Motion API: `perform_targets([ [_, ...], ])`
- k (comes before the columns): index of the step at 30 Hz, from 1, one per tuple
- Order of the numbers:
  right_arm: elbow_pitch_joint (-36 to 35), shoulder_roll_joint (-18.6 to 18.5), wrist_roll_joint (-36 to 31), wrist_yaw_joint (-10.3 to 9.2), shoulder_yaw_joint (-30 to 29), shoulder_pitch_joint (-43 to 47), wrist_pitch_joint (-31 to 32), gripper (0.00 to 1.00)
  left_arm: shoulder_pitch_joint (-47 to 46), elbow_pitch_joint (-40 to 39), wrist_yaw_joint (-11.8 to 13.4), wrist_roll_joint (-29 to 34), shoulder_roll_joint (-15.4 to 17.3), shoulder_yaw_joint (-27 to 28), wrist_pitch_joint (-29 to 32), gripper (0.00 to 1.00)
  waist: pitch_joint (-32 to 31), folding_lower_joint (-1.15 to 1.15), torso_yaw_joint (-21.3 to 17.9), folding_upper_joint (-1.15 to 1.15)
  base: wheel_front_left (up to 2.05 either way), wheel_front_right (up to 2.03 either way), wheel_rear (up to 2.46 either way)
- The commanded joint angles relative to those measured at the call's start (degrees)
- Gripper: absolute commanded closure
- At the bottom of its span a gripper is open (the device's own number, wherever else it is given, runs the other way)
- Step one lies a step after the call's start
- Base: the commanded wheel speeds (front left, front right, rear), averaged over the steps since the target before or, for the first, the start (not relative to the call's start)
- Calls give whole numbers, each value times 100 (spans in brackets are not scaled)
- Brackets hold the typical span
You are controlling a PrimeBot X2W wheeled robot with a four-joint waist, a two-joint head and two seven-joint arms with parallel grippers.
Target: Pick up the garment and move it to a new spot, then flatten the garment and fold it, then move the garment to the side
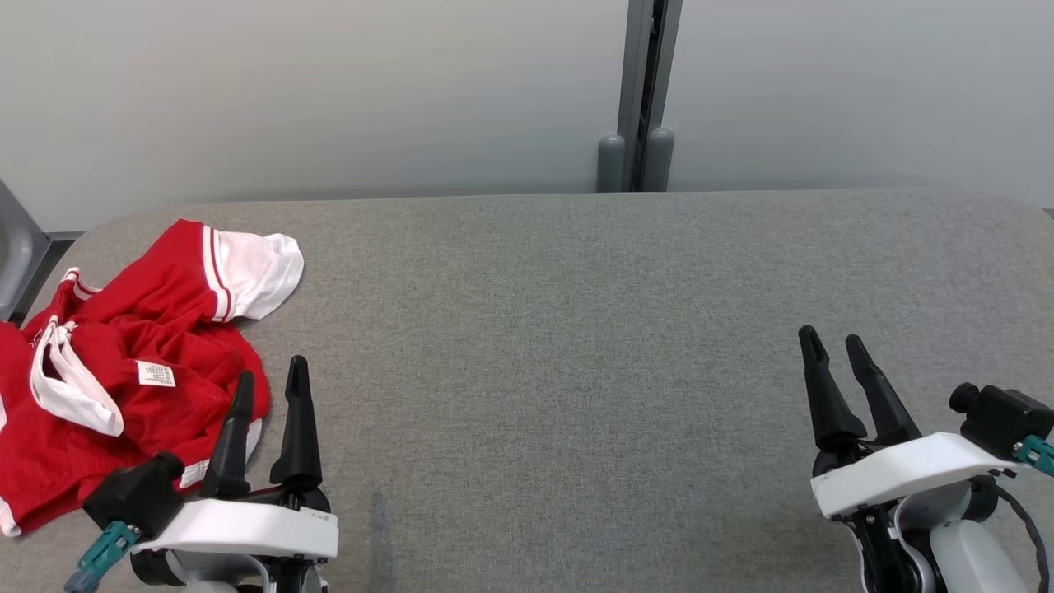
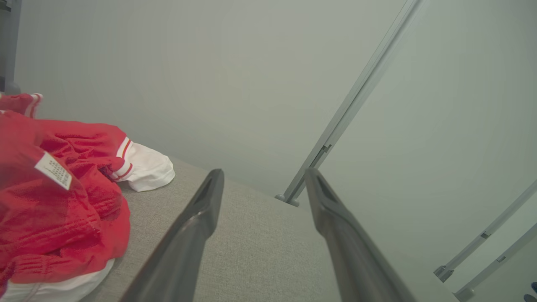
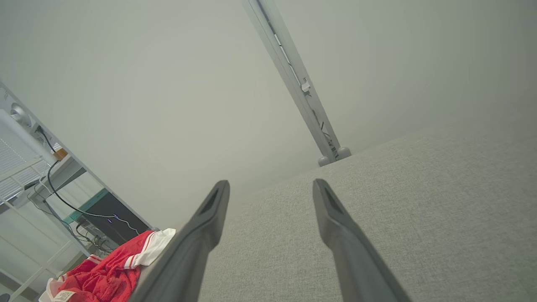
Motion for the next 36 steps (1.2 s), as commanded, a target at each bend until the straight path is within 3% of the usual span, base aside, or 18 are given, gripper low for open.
perform_targets([
  [1, -72, -29, -202, 30, -3, -14, -82, 0, -111, -34, 44, 233, 27, -25, -39, 0, -1, 0, 3, 0, 0, 0, 0],
  [17, -266, 67, -1607, 30, -189, 82, -420, 0, -220, 314, 274, 1439, 33, -194, -147, 0, -7, 0, 45, 0, 0, 0, 0],
  [36, -337, 69, -2352, 33, -95, 176, -725, 0, -263, 423, 335, 2278, 39, -298, -248, 0, 2, 0, 63, 0, 0, 0, 0],
])
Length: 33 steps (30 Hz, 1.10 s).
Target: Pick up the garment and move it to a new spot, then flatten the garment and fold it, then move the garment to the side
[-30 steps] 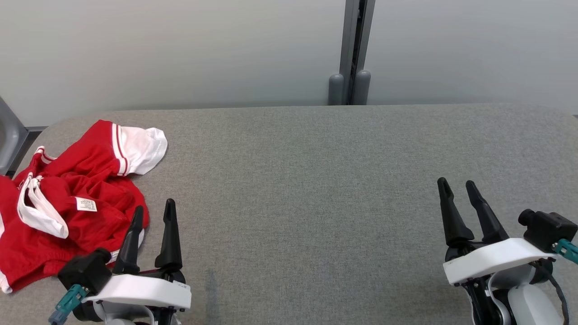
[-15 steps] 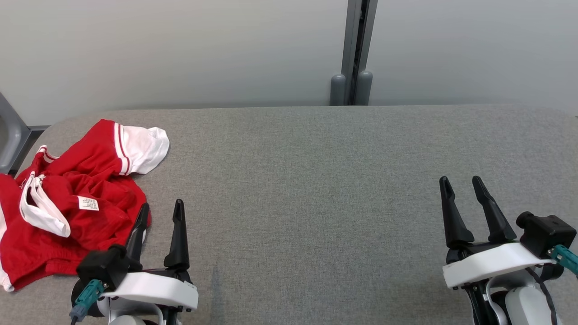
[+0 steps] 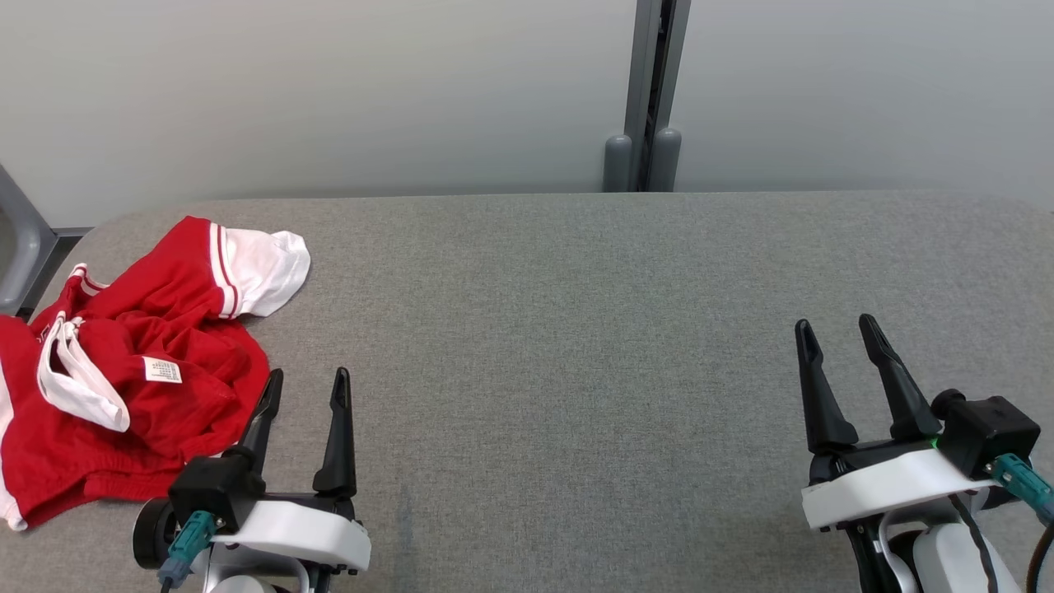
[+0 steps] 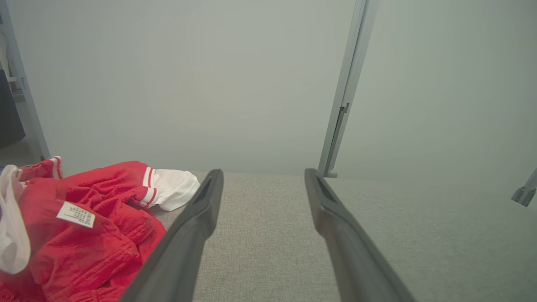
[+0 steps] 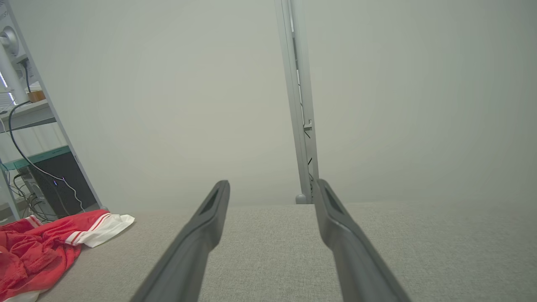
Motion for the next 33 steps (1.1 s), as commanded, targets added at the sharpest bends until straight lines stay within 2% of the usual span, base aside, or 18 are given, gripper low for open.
perform_targets([
  [1, -39, -44, -99, 26, 19, 60, -54, 0, -126, 6, 24, 93, 28, -1, -28, 0, 0, 0, 1, 0, 0, 0, 0],
  [16, -117, -52, -655, 22, 82, 90, -285, 0, -147, 85, 73, 695, 32, -42, -104, 0, 2, 0, 9, 0, 0, 0, 0],
  [33, -71, -50, -599, 22, 53, 64, -276, 0, -210, 194, 87, 608, 31, -80, -99, 0, -2, 0, 26, 0, 0, 0, 0],
])
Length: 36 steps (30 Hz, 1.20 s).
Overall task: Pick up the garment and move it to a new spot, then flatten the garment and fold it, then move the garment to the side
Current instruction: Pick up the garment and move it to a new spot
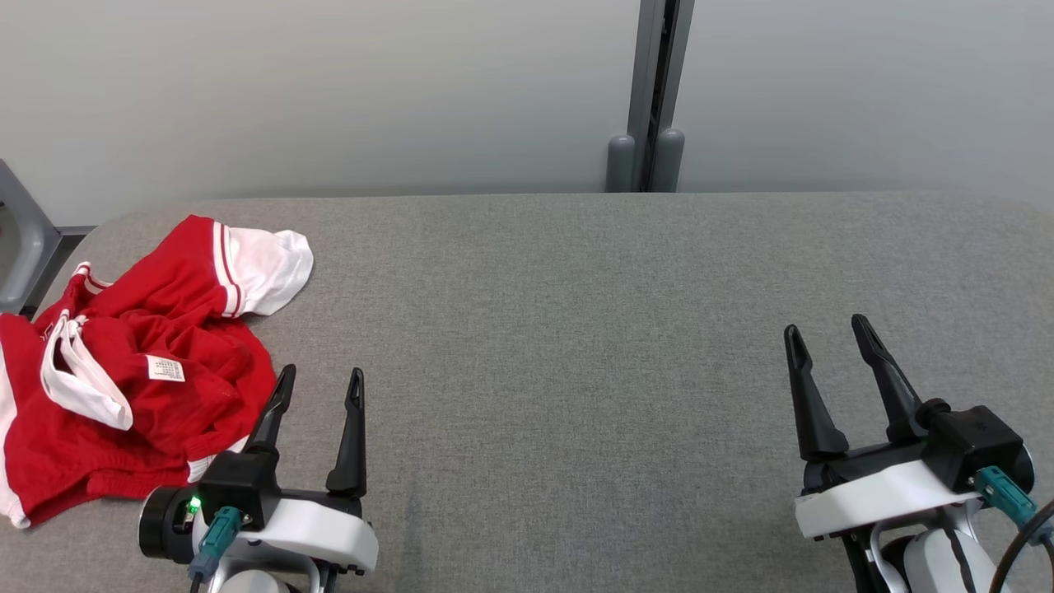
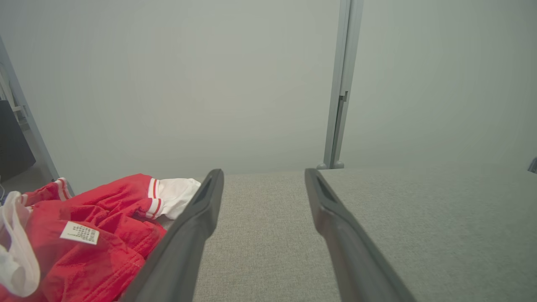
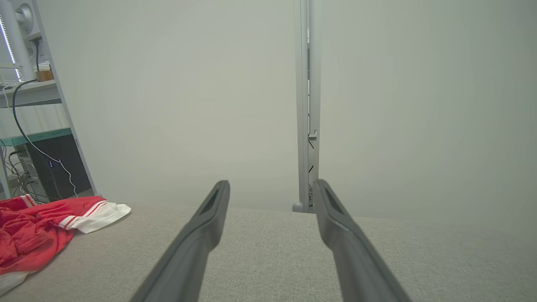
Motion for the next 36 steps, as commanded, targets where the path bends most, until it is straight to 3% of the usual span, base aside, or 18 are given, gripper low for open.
perform_targets([
  [1, -8, -47, 1, 13, -22, 5, -39, 0, -96, 15, 21, -24, 24, 6, -17, 0, -7, 0, 1, 0, 0, 0, 0],
  [18, -4, -47, 49, 13, -35, 34, -39, 0, -127, 79, 7, -88, 24, 16, -17, 0, -30, 0, 85, 0, 0, 0, 0],
  [36, 131, -44, 190, 13, 140, 60, -39, 0, -58, 178, 122, -308, 23, 108, -17, 0, -85, 0, 1000, 0, 0, 0, 0],
])
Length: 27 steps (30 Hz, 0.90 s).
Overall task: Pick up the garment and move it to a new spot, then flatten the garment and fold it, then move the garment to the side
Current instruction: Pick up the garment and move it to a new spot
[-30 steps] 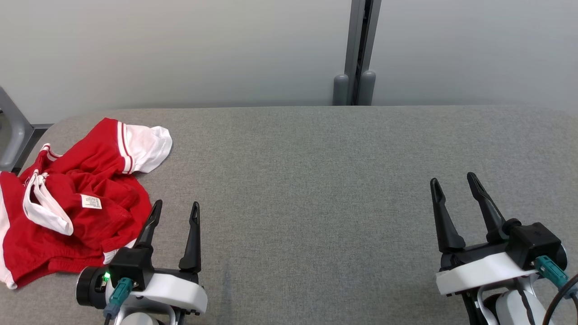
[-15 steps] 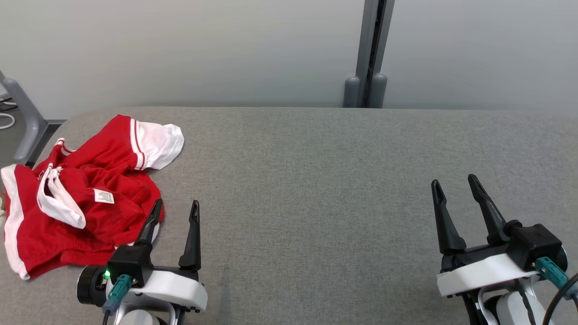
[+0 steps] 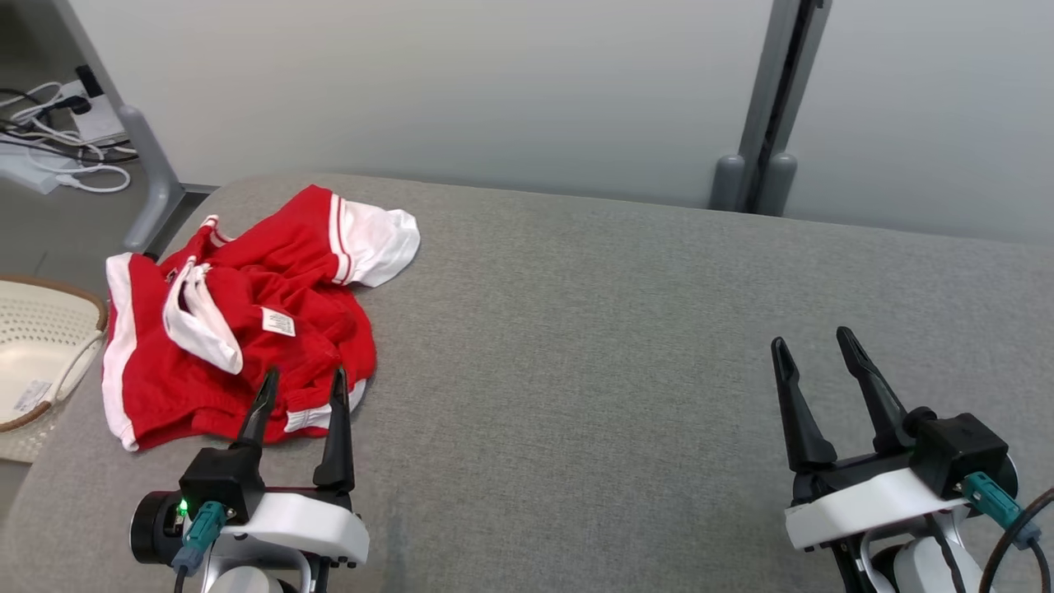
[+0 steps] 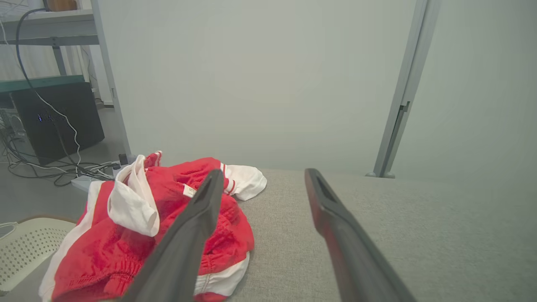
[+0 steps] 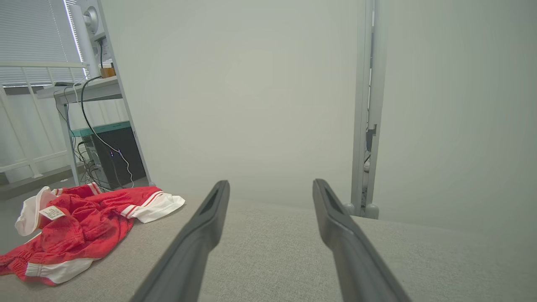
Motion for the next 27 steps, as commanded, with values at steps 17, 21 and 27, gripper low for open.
perform_targets([
  [17, 67, -44, 110, 13, 215, 108, -38, 0, 95, 133, 49, -16, 23, 87, -18, 0, -31, 0, 1489, 0, 0, 0, 0],
  [21, 107, -45, 87, 13, 275, 99, -38, 0, 104, 163, 41, -43, 19, 134, -17, 0, -16, 0, 1671, 0, 0, 0, 0],
  [27, 182, -46, 78, 13, 384, 58, -38, 0, 131, 184, 10, -48, 19, 205, -17, 0, 1, 0, 1814, 0, 0, 0, 0],
])
